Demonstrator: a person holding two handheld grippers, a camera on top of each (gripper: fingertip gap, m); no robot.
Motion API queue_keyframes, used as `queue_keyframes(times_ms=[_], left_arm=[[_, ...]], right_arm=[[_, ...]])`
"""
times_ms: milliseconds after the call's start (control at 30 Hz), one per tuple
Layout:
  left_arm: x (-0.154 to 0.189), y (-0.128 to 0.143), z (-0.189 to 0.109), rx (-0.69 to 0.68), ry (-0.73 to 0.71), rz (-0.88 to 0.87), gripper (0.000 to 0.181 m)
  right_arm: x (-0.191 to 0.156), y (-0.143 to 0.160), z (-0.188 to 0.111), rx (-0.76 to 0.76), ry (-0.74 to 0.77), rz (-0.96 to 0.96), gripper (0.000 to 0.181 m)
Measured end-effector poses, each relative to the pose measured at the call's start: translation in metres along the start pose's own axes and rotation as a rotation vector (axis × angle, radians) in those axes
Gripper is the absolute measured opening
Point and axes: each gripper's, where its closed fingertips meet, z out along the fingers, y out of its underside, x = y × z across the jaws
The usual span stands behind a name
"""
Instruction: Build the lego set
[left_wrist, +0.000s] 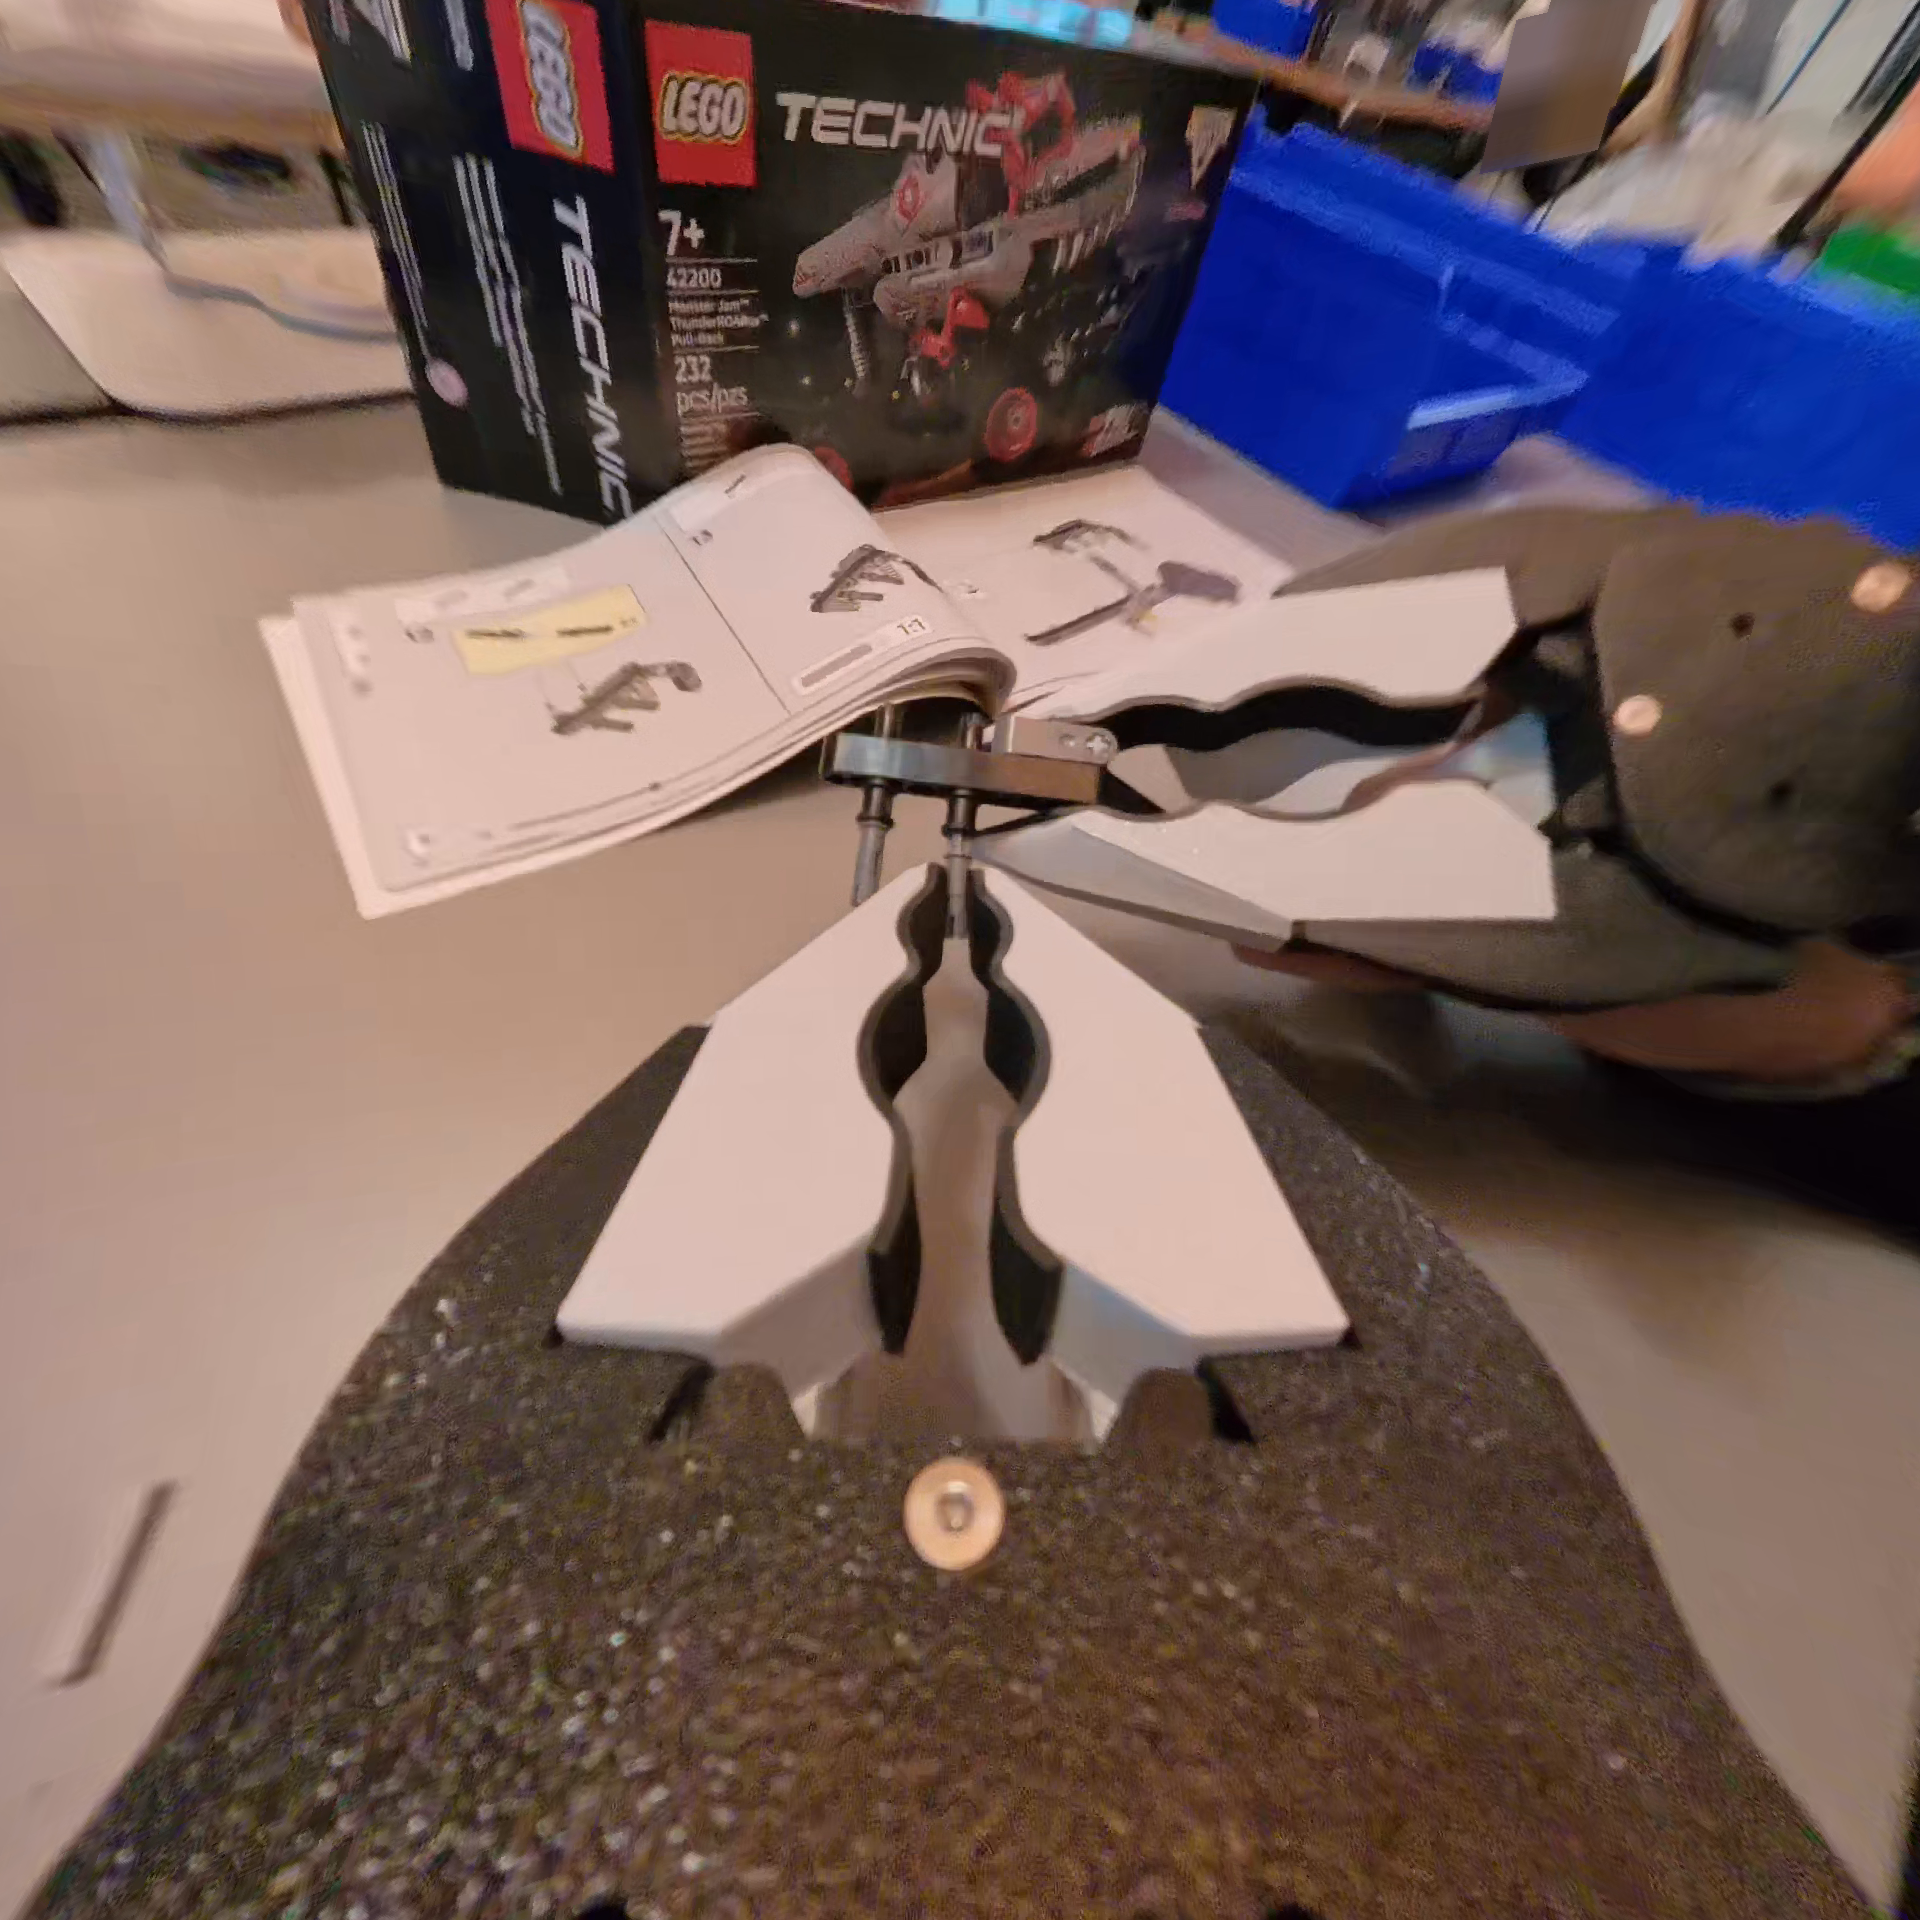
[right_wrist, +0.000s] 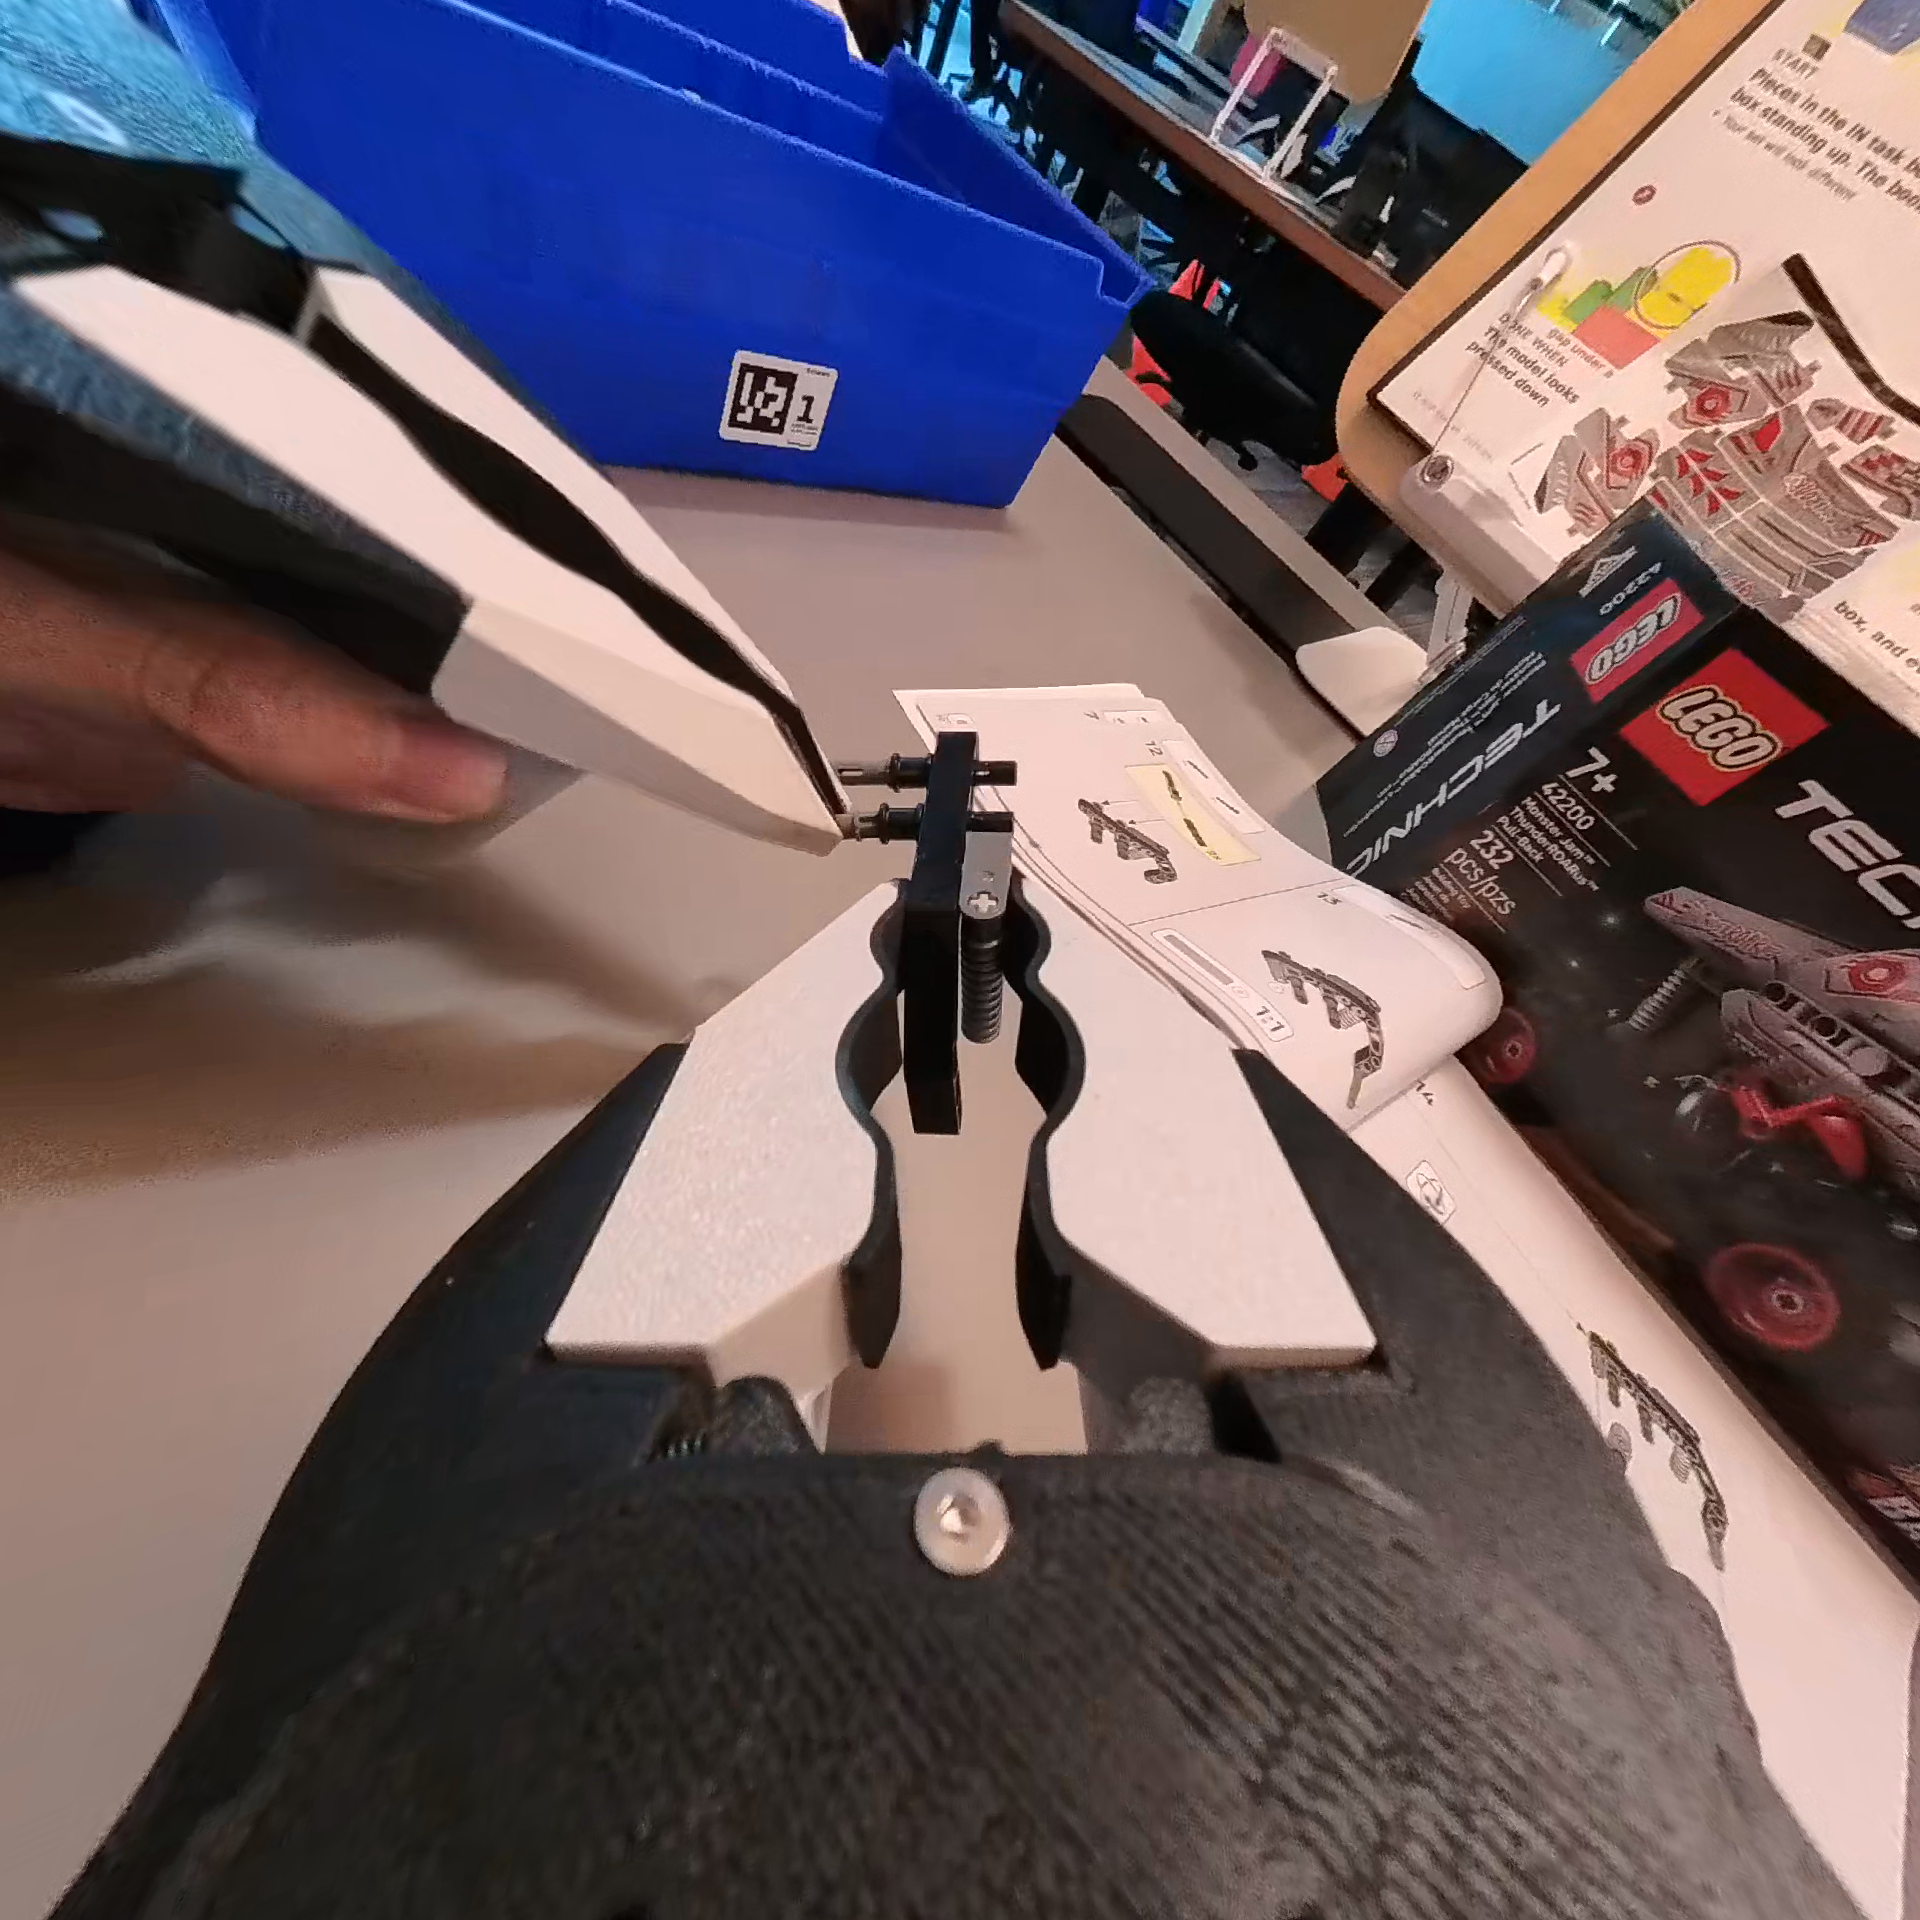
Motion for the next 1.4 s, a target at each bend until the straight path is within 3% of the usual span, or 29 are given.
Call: queue_keyframes(times_ms=[33, 233, 433, 800, 1000, 1200, 1400], left_arm=[[0.0, 0.0, 0.0, -0.011, -0.039, 0.07, 0.002], [-0.001, -0.005, -0.002, -0.03, -0.212, 0.384, 0.002], [-0.001, -0.008, -0.003, 0.016, -0.128, 0.233, 0.002], [0.0, -0.017, -0.009, -0.009, -0.338, 0.602, 0.002], [0.001, -0.017, -0.007, 0.025, -0.245, 0.462, 0.002], [0.004, -0.008, 0.001, -0.003, -0.228, 0.546, 0.003], [0.003, 0.001, 0.006, -0.04, -0.193, 0.529, 0.008]], right_arm=[[0.0, 0.001, 0.0, -0.003, -0.006, 0.006, 0.014], [0.0, -0.001, -0.002, 0.015, -0.038, 0.113, 0.014], [0.0, -0.006, -0.003, 0.052, -0.039, 0.113, 0.014], [0.0, -0.015, -0.007, 0.099, -0.049, 0.131, 0.014], [0.003, -0.015, -0.007, 0.085, -0.009, 0.032, 0.014], [0.0, -0.001, -0.004, 0.038, -0.14, 0.164, 0.014], [-0.005, 0.006, -0.003, -0.004, -0.172, 0.142, 0.014]])
